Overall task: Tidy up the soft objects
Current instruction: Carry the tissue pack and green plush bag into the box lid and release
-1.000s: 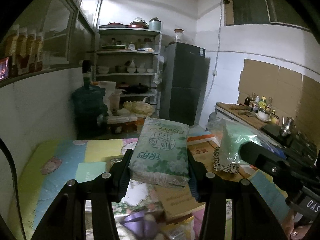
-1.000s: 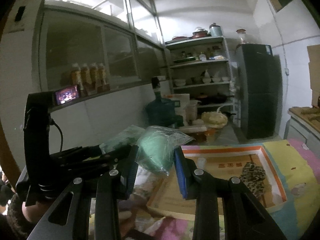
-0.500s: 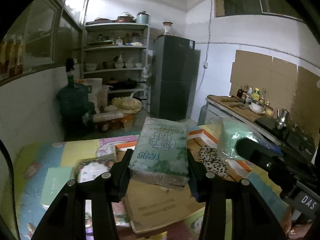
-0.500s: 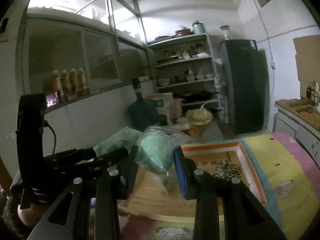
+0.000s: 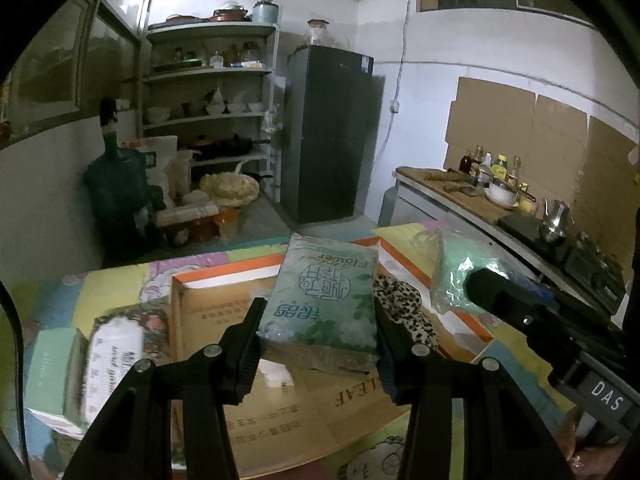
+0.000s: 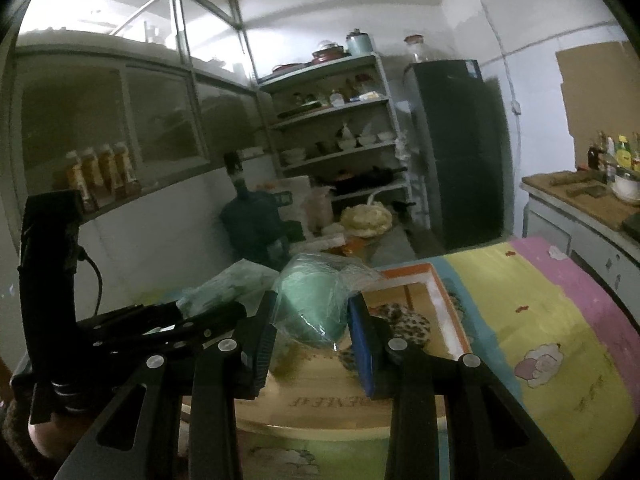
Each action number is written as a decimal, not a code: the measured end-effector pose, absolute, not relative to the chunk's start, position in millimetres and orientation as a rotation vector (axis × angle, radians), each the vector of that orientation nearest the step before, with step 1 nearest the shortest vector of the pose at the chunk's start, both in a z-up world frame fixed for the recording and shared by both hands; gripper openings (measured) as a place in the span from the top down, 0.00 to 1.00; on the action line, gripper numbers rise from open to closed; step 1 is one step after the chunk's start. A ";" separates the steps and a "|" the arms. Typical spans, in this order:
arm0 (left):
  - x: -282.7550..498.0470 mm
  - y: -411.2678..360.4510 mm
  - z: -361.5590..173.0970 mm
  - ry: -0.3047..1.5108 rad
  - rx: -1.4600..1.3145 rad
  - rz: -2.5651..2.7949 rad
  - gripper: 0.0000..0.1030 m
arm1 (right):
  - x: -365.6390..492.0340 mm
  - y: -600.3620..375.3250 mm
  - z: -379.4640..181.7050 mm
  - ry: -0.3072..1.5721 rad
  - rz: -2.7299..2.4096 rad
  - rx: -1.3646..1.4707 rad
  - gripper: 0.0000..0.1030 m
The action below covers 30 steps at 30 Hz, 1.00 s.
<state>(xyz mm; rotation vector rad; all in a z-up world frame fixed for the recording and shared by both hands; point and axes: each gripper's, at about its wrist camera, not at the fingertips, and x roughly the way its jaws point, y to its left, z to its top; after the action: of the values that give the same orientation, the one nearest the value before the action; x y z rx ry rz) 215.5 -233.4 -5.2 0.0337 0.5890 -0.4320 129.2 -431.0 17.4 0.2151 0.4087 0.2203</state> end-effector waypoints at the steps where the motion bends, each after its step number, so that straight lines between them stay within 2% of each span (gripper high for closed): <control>1: 217.3 -235.5 -7.0 0.595 0.034 -0.433 0.52 | 131.1 -431.2 16.0 0.414 0.216 0.217 0.66; 30: 254.6 -265.8 -70.5 0.852 0.012 -0.441 0.51 | 178.7 -449.5 -46.5 0.646 0.104 0.229 0.65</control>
<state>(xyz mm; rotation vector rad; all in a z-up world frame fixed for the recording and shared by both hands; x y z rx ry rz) 254.6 -265.8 -70.5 0.0123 0.8518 -0.4412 178.7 -449.5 -46.5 0.2292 0.6463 0.1042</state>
